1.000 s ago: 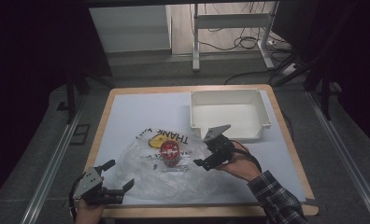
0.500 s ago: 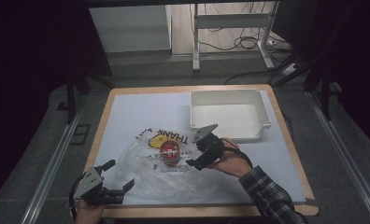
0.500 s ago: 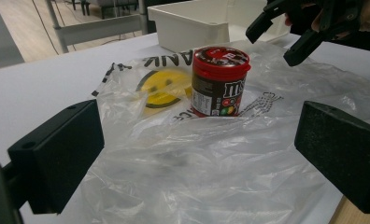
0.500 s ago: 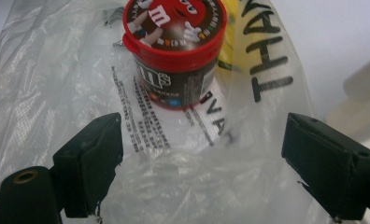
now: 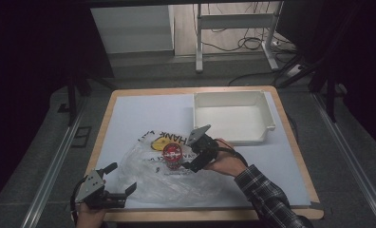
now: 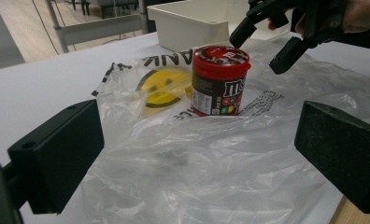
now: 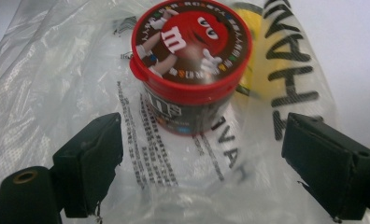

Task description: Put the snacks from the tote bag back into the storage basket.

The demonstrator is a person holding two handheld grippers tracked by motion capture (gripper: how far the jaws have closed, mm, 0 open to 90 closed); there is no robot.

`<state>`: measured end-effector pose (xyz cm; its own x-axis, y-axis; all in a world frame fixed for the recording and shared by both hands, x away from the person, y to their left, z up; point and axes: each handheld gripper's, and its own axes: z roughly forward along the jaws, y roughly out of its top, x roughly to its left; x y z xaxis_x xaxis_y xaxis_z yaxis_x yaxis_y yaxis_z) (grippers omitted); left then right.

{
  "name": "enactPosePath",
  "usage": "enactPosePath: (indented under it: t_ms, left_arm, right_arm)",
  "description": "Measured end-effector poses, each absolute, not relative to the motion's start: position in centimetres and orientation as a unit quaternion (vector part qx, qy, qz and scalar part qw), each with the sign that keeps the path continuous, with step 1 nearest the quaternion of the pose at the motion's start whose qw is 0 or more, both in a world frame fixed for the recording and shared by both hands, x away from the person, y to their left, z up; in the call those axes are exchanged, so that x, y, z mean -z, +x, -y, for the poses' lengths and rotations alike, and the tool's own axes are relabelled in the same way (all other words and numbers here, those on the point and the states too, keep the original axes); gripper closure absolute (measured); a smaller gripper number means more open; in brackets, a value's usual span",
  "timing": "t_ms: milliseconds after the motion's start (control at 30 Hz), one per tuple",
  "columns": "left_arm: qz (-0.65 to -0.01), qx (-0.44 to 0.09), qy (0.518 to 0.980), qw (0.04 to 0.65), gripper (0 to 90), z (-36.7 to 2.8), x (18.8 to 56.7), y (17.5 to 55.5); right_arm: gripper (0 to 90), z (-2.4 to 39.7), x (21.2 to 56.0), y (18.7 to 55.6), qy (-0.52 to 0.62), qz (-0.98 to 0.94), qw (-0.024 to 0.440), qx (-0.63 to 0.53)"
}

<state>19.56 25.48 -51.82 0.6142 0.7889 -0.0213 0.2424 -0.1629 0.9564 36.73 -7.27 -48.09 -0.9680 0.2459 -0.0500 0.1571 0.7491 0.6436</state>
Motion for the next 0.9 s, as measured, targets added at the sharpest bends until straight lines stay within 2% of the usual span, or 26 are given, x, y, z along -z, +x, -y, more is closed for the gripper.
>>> enactPosePath:
  t_ms: [900]
  left_arm:
    - [-0.357, -0.254, 0.720, 0.538, 1.3, -25.5, 51.8, 19.6]
  right_arm:
    - [14.0, 3.1, 51.0, 38.2, 0.085, -0.940, 0.044, -0.328]
